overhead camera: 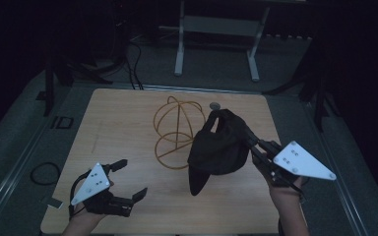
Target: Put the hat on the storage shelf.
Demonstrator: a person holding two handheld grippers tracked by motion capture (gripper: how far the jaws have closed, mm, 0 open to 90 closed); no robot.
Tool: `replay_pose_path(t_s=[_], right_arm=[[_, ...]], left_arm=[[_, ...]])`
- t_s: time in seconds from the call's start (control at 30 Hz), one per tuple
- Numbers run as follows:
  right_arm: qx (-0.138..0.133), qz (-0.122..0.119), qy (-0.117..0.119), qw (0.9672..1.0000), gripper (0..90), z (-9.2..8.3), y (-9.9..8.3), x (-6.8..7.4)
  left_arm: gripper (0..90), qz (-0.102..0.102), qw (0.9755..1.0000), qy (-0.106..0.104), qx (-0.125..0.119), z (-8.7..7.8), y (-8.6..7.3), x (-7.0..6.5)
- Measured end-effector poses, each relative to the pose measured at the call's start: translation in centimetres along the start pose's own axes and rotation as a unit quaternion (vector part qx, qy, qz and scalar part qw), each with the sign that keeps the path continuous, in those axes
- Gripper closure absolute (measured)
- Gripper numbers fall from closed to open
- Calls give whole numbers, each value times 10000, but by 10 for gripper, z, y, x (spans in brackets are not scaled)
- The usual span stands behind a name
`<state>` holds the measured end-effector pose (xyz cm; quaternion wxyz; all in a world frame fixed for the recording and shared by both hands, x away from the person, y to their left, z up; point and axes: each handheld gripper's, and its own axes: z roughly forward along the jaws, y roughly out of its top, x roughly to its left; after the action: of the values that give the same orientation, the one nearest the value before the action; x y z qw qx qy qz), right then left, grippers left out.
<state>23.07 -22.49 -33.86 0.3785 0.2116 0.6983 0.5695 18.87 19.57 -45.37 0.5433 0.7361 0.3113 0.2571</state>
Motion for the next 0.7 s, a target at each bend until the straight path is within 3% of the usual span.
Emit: replay_pose_path(t_s=[0.13,0.17,0.27,0.3,0.37,0.4,0.7], right_arm=[[215,-83,50,9997,874,42,16,-13],[215,-83,50,9997,874,42,16,-13],[381,-188,70,9991,874,63,23,-16],[502,-241,64,9984,874,78,27,-16],[574,-281,84,9979,874,85,30,-16],[710,-342,113,9968,873,99,34,-15],[1103,-393,365,9924,871,143,44,-13]], left_arm=[[23,-89,9994,316,121,-5,-21,8],[23,-137,9992,362,115,-7,-27,10],[23,-304,9982,485,153,-10,-42,16],[23,-368,9978,542,127,-10,-46,18],[23,-466,9969,622,122,-12,-54,21],[24,-543,9961,693,115,-12,-60,23],[24,-548,9959,697,153,-14,-70,27]])
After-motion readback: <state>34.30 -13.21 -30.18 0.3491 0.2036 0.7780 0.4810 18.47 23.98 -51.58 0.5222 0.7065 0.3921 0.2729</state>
